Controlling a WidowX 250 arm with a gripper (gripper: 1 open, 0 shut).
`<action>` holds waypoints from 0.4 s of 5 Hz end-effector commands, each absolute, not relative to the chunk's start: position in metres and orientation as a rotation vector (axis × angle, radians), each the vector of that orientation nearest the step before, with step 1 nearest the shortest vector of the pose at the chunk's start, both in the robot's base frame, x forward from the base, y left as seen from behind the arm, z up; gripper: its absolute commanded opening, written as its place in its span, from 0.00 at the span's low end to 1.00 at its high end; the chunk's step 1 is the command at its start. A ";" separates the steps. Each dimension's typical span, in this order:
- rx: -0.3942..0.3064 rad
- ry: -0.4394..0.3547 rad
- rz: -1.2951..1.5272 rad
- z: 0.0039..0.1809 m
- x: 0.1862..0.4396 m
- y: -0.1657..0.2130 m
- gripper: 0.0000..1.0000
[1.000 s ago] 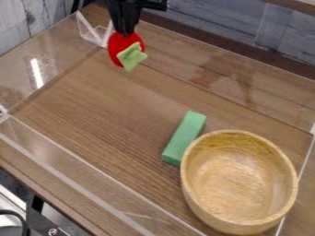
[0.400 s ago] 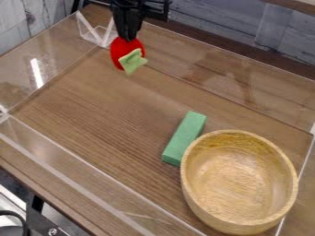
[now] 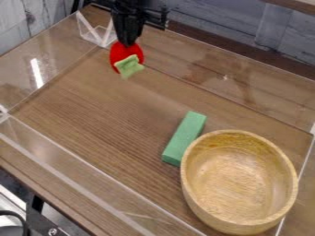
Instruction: Move the red fruit to the left
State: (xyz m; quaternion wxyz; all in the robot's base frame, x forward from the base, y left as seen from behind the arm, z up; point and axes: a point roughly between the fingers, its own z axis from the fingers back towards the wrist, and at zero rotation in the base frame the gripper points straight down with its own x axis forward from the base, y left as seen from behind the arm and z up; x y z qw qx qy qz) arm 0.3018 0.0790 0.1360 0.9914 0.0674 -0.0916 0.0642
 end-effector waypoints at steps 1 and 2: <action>0.154 -0.215 0.156 0.144 0.309 0.085 0.00; 0.164 -0.208 0.183 0.141 0.315 0.088 0.00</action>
